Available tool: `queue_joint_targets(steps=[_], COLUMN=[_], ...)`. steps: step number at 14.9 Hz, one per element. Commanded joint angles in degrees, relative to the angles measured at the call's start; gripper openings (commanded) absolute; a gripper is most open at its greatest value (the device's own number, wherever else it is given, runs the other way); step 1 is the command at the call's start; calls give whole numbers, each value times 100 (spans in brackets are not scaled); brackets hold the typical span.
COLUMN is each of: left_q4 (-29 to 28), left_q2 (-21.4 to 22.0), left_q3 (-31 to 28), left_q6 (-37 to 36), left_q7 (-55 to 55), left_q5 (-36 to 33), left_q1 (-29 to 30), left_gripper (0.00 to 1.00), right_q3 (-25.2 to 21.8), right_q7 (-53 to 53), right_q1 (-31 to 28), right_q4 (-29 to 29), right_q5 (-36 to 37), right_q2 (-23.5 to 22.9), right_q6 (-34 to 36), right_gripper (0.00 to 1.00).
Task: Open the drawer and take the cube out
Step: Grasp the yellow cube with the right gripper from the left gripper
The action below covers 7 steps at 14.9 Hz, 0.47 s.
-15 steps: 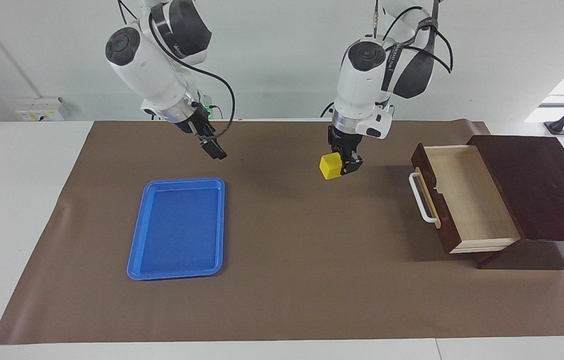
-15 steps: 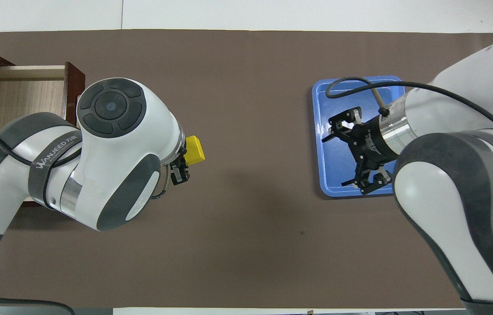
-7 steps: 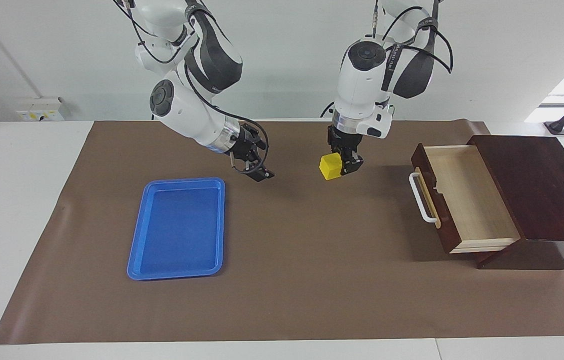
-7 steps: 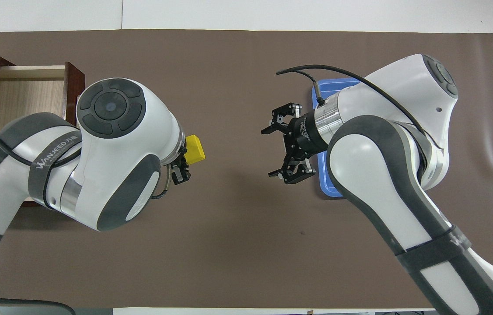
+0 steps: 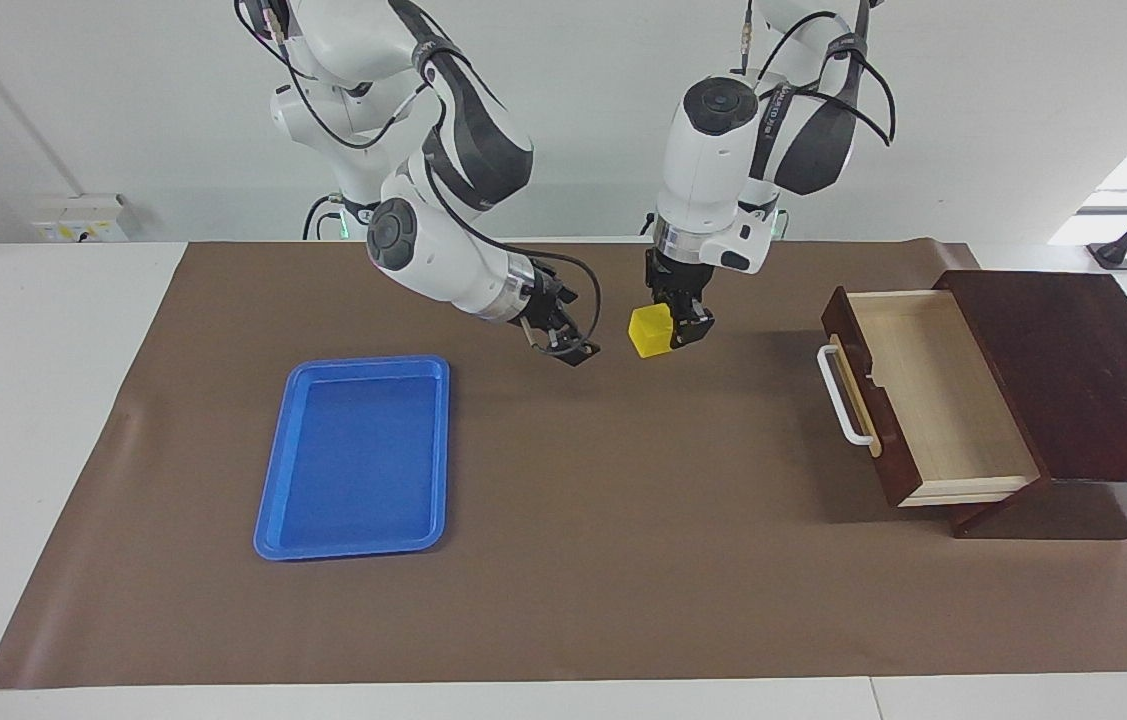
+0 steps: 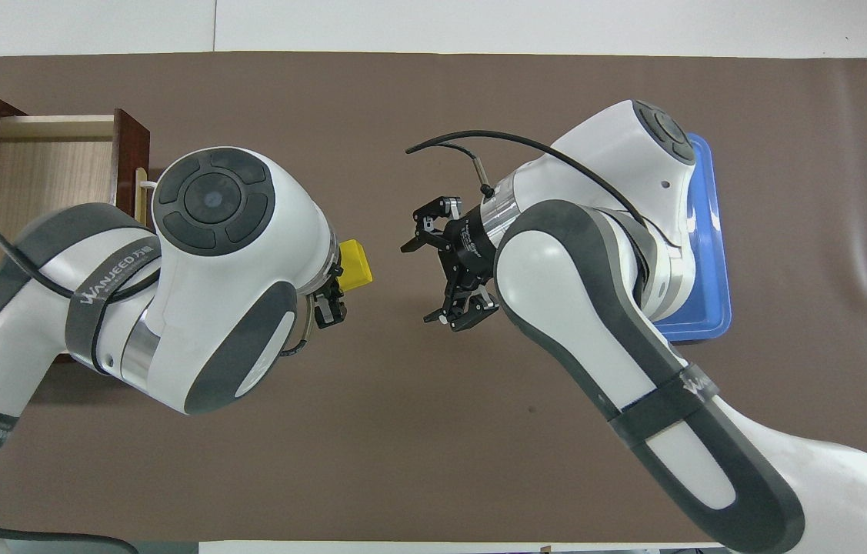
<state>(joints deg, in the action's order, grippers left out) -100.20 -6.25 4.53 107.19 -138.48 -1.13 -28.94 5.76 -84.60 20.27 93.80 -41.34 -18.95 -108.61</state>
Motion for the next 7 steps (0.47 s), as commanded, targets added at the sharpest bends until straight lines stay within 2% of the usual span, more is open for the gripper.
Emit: queue_joint_targets(steps=[1,5,7], left_q4=[-61,-87,-87], left_q2=[53,71,71], left_q3=[-75,-75,-75], left_q6=[136,145,145], left_q7=[-30,-65,-83], left_q5=[34,34,34], left_q1=[-156,-244,-244], left_gripper=[0,0,0], right_q3=[-14,-14,-14], right_q7=[128,-12,-83], right_q1=[47,187,250], right_q4=[-819,-1302,-1365], right_q5=[-111,-138,-129], right_q2=[-565,-898,-926], right_q6=[288,201,218], right_gripper=[100,100,100])
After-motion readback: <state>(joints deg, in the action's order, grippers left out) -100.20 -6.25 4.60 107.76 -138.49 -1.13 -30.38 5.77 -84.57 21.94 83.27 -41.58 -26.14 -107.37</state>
